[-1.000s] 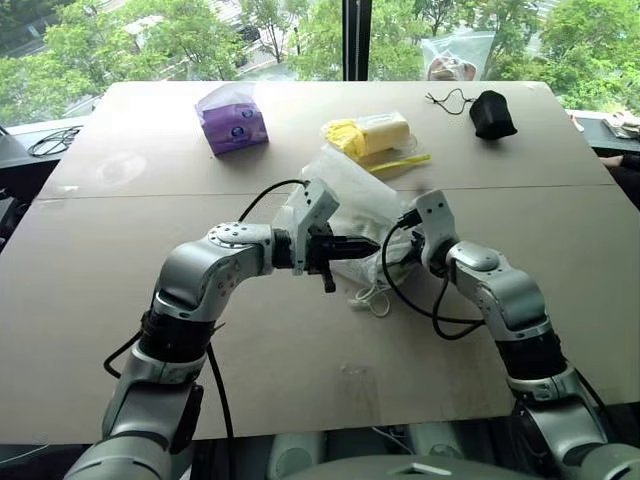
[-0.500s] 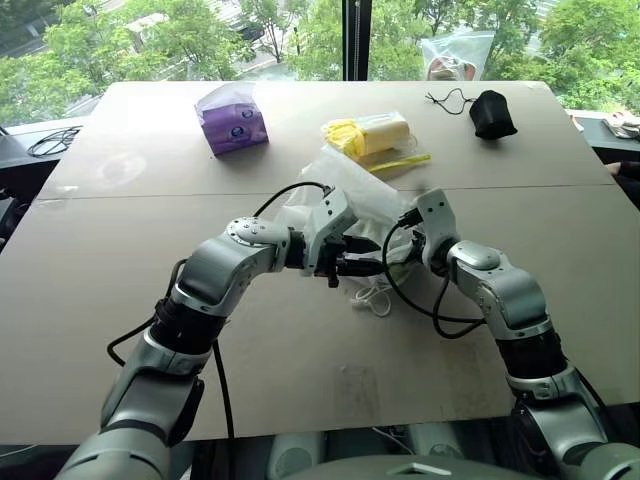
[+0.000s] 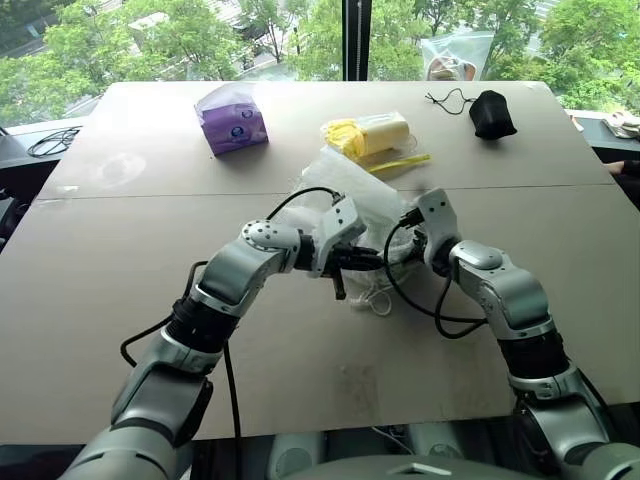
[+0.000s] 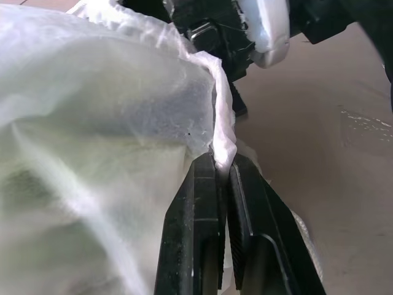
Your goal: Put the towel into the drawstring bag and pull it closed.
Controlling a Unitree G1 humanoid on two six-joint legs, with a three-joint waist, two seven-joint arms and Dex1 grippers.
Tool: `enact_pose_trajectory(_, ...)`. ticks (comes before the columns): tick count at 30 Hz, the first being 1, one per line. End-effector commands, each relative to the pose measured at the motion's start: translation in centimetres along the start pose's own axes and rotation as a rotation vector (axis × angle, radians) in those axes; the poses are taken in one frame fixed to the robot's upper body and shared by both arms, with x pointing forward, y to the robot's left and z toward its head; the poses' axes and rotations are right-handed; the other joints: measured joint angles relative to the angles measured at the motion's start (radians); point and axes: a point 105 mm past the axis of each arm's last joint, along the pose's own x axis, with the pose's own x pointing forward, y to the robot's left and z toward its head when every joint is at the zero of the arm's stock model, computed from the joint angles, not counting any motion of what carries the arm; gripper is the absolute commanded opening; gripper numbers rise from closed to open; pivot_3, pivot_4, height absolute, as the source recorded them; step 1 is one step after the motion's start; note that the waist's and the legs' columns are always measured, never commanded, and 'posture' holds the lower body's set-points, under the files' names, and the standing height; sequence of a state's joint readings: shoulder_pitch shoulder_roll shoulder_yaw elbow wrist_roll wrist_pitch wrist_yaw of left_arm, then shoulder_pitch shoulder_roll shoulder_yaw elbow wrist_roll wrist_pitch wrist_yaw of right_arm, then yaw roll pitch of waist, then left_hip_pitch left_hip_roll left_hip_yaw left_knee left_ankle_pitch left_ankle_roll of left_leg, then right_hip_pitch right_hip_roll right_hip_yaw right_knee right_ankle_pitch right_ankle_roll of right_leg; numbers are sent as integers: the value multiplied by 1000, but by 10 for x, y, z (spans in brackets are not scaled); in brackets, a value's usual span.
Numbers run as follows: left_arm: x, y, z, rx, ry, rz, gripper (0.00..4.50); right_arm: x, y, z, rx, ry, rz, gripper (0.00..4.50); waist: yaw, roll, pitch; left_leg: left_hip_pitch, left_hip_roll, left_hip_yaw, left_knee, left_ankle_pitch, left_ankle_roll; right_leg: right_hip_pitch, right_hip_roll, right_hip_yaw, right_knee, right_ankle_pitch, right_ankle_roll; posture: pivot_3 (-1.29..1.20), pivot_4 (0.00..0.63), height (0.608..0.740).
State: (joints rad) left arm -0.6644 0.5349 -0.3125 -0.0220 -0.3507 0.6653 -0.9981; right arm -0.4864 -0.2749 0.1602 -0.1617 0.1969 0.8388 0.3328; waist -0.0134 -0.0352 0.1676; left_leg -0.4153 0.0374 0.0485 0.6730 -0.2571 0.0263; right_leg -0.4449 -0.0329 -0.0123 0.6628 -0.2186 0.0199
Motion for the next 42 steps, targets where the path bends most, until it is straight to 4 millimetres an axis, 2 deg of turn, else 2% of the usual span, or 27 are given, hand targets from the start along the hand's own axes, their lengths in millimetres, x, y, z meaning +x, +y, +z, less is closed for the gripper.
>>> enact_pose_trajectory(1, -26, 25, 26, 52, -93, 101, 182, -9, -13, 7, -64, -12, -49, 4500, 0, 0, 0, 0, 0, 0, 0, 0, 0, 0, 0, 0, 0, 0, 0, 0, 150, 740)
enact_pose_trajectory(4, -40, 34, 34, 58, -137, 128, 182, -11, -18, 7, -156, 4, -58, 4500, 0, 0, 0, 0, 0, 0, 0, 0, 0, 0, 0, 0, 0, 0, 0, 0, 150, 740)
enact_pose_trajectory(10, -56, 45, 32, 81, -138, 185, 182, -18, -13, 19, -205, -28, 11, 4500, 0, 0, 0, 0, 0, 0, 0, 0, 0, 0, 0, 0, 0, 0, 0, 0, 150, 740)
enact_pose_trajectory(14, -61, 50, 34, 119, -143, 227, 182, -30, 7, 55, 22, -196, 152, 4500, -2, 0, 0, 0, 0, 0, 0, 0, 0, 0, 0, 0, 0, 0, 0, 0, 150, 740)
enact_pose_trajectory(16, -61, 49, 35, 141, -144, 227, 182, -27, 6, 55, 32, -180, 134, 4500, -1, 0, 0, 0, 1, 0, 0, 0, 0, 0, 1, 0, 1, 0, 0, 0, 150, 740)
enact_pose_trajectory(19, -59, 45, 46, 139, -199, 217, 182, -11, -6, 43, 45, -100, 10, 4500, 1, 0, 0, 0, 1, 0, 1, 0, 0, 0, 0, -1, 1, 0, 0, 0, 150, 740)
enact_pose_trajectory(20, -58, 45, 48, 141, -208, 218, 182, -11, 4, 46, 85, -120, 69, 4500, 2, 0, 0, 0, 1, 0, 1, 0, 0, 0, 0, -1, 1, 0, 0, 0, 150, 740)
enact_pose_trajectory(23, -62, 49, 46, 149, -198, 257, 182, -27, 31, 65, 108, -233, 243, 4500, 1, 0, 0, -1, 0, 0, 1, 0, 0, 0, -1, 0, 0, 0, 0, 0, 150, 740)
enact_pose_trajectory(25, -72, 57, 36, 156, -166, 301, 182, -48, 39, 65, 14, -251, 328, 4500, 2, 0, 0, -1, 0, 0, 1, 0, 0, -1, -1, 0, 0, 0, 0, 0, 150, 740)
enact_pose_trajectory(27, -81, 61, 29, 176, -134, 330, 182, -60, 38, 62, -46, -243, 343, 4500, 2, 0, 0, -2, 0, -1, 1, 0, 0, 0, -1, -1, 0, 0, 0, 0, 150, 740)
enact_pose_trajectory(29, -91, 66, 21, 205, -100, 352, 182, -64, 26, 59, -104, -214, 288, 4500, -2, 0, 0, -1, 0, 0, 1, 0, 0, 0, -1, -1, 0, 0, 0, 0, 150, 740)
enact_pose_trajectory(33, -116, 79, 10, 235, -39, 413, 182, -49, -4, 43, -245, -104, 128, 4500, -1, 0, 0, 1, 0, 0, 1, 0, 0, 0, 1, -1, 1, 0, 0, 0, 150, 740)
enact_pose_trajectory(35, -127, 86, 7, 244, -16, 443, 182, -33, -9, 34, -281, -59, 107, 4500, -5, 0, 0, 1, 0, 0, 1, 0, 0, 0, 2, 0, 1, 0, 0, 0, 150, 740)
enact_pose_trajectory(38, -134, 91, 5, 274, 13, 458, 182, -7, -3, 27, -226, -48, 148, 4500, -6, 0, 0, 1, 1, 1, 2, 0, 0, 0, 3, 0, 2, 0, 0, 0, 150, 740)
enact_pose_trajectory(42, -141, 97, 5, 295, 28, 479, 182, 26, -19, 4, -225, 18, 89, 4500, -3, 0, 0, -1, 1, 1, 3, 0, 0, -1, 2, 0, 2, 1, -1, 0, 150, 740)
